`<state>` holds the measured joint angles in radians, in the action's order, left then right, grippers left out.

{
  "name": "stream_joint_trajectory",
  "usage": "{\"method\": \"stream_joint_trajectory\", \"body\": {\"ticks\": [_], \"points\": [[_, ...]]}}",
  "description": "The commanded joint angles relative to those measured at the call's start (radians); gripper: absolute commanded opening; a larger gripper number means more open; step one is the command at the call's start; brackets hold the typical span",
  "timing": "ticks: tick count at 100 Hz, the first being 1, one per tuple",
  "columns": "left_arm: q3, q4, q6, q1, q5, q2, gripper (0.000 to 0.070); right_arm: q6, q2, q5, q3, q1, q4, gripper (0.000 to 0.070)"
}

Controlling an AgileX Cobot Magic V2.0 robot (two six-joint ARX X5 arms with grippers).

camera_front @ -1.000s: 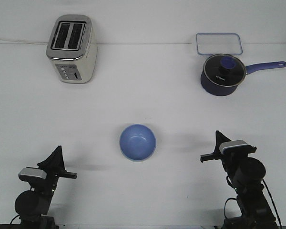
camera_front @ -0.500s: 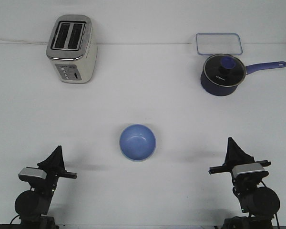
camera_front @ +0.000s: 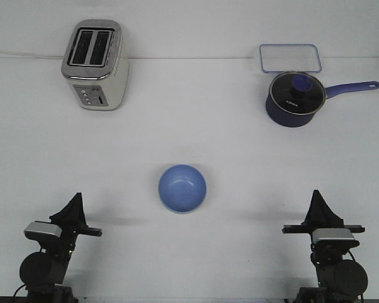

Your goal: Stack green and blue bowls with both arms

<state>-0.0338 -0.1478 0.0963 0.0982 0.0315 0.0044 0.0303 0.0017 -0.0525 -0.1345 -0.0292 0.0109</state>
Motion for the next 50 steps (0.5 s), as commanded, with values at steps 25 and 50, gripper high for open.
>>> {"method": "stream_joint_trajectory", "body": {"ticks": [25, 50], "points": [[0.019, -0.011, 0.002, -0.001, 0.002, -0.001, 0.001, -0.004, 0.0, 0.001, 0.061, -0.026, 0.045, 0.0001], [0.019, -0.011, 0.002, -0.001, 0.002, -0.001, 0.001, -0.004, 0.0, 0.001, 0.122, -0.025, 0.105, 0.0001]]}}
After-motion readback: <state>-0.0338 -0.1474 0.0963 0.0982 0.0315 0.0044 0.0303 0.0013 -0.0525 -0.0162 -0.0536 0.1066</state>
